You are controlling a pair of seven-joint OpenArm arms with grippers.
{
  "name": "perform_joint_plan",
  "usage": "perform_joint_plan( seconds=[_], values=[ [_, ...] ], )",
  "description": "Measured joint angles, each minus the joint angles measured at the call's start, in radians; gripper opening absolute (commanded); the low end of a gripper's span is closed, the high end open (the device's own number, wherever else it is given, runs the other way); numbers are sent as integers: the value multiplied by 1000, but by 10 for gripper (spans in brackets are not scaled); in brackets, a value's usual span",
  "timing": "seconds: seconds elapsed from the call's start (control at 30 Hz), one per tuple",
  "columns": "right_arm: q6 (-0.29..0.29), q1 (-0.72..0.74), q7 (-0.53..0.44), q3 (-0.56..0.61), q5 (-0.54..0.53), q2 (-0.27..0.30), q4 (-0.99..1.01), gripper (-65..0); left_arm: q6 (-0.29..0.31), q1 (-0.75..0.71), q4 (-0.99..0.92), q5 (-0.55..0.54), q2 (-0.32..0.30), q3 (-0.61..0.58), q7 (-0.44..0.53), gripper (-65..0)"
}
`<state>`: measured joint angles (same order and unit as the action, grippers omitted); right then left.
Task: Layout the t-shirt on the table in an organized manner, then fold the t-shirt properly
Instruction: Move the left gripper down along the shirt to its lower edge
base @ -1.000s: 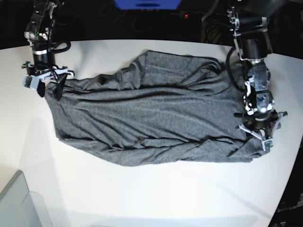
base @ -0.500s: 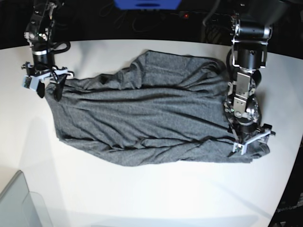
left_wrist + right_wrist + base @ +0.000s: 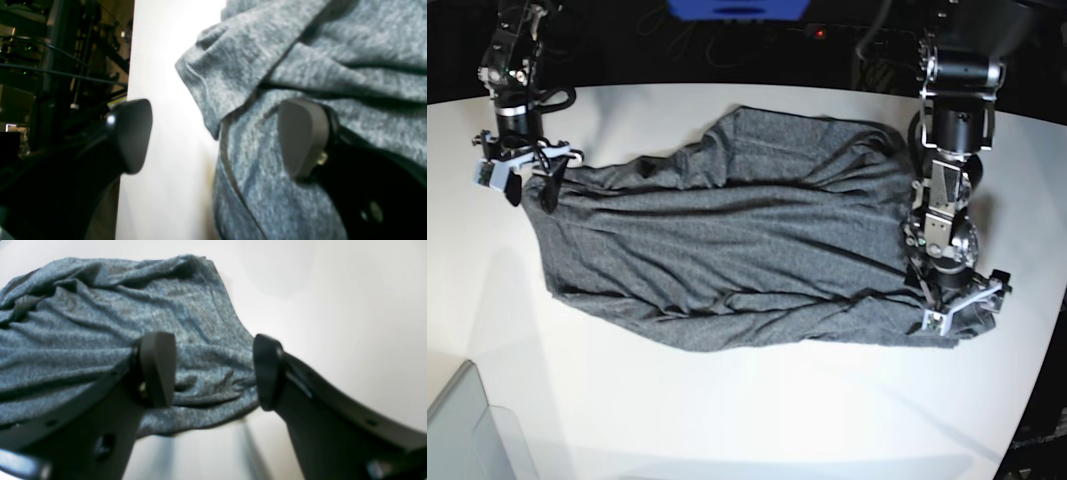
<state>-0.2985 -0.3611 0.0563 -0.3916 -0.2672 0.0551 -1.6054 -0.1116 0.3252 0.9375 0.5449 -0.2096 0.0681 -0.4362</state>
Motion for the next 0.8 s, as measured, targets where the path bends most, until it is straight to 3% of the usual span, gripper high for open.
perform_joint_plan(
  seconds=[0.3, 0.43, 0.67, 0.8],
  values=[
    [0, 4, 1, 0, 0, 0, 0, -277, 7, 13, 48, 1, -1, 0, -4, -75],
    [0, 6, 1, 0, 0, 0, 0, -277, 94, 10, 46, 1, -2, 0, -4, -76],
    [0, 19, 3, 0, 0, 1, 0, -277, 98, 15, 44, 0, -13, 0, -6, -76],
    [0, 25, 2, 2, 0, 1, 0, -277, 98, 73, -53, 1, -23, 0, 0, -75]
  ],
)
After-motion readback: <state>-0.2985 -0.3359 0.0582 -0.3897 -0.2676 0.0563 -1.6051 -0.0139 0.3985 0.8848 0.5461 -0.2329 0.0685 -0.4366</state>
